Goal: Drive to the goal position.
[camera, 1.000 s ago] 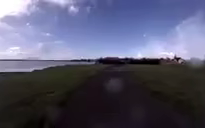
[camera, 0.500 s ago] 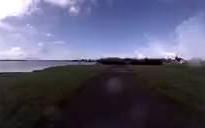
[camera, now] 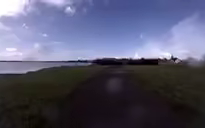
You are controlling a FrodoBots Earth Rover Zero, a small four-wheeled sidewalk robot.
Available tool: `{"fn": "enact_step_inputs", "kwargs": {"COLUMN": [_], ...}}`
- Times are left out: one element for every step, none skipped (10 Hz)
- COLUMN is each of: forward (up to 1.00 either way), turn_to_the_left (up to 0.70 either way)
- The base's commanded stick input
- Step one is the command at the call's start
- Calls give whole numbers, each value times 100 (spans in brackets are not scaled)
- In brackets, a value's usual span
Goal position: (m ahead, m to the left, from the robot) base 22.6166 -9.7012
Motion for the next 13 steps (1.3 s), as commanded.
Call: {"fn": "enact_step_inputs", "kwargs": {"forward": [70, 70, 70, 70, 70, 70, 70, 70, 70, 70, 70, 70, 70], "turn_to_the_left": [0, 0, 0, -19, -32, -23, -10, 0, 0, 0, 0, 0, 0]}}
